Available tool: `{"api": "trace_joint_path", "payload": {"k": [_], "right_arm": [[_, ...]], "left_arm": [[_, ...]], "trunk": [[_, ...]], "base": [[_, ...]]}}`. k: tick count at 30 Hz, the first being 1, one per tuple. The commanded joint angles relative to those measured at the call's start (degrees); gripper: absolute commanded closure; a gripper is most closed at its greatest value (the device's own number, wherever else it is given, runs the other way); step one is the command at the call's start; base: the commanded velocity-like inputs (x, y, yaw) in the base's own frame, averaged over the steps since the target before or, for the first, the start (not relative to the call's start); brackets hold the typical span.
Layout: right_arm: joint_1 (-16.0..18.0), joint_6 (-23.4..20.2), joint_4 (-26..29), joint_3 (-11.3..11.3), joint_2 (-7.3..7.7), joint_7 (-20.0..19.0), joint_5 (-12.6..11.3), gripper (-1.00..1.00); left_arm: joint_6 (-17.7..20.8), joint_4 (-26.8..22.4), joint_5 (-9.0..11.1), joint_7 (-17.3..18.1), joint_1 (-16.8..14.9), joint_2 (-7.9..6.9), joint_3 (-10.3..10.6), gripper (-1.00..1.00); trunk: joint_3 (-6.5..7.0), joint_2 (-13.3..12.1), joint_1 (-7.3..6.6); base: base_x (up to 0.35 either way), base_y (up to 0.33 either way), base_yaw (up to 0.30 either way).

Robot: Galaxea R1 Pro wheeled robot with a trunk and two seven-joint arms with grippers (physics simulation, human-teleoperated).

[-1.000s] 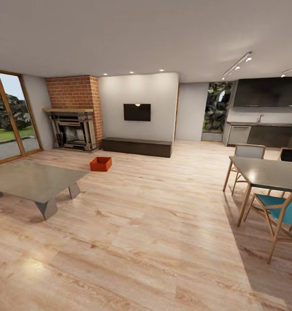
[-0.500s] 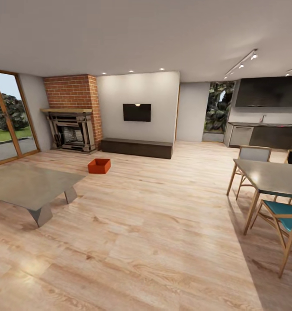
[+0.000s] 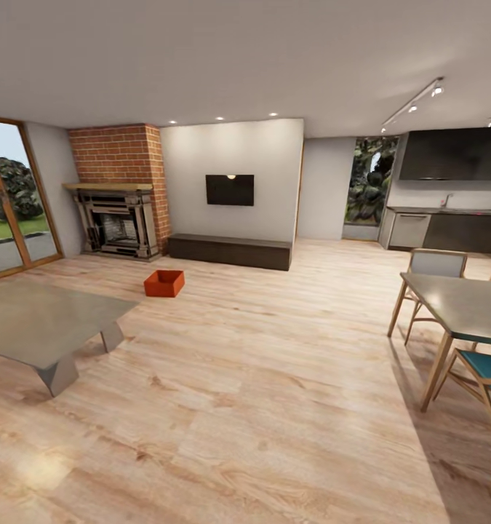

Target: Move the two storage containers from the living room to the garage. In the garage, place one container on the floor and stack the other container on top of it (either order is fine).

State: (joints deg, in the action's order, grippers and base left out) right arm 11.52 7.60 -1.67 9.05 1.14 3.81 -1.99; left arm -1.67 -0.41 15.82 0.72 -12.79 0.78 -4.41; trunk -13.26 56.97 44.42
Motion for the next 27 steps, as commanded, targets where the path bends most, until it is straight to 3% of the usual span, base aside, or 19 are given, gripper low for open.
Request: {"api": "trace_joint_path", "payload": {"k": [1, 27], "right_arm": [[0.1, 0.3, -0.2, 0.4, -0.02, 0.1, -0.2, -1.00], [0.1, 0.6, -0.2, 0.4, -0.02, 0.2, -0.2, -1.00]], "left_arm": [[-0.2, 0.1, 0.1, 0.1, 0.0, 0.01, -0.4, -1.00], [-0.2, 0.1, 0.1, 0.1, 0.0, 0.04, -0.4, -1.00]], "trunk": [[-0.07, 0.0, 0.04], [-0.07, 0.0, 0.04]], "base": [[0.323, 0.000, 0.000], [0.323, 0.000, 0.000]]}}
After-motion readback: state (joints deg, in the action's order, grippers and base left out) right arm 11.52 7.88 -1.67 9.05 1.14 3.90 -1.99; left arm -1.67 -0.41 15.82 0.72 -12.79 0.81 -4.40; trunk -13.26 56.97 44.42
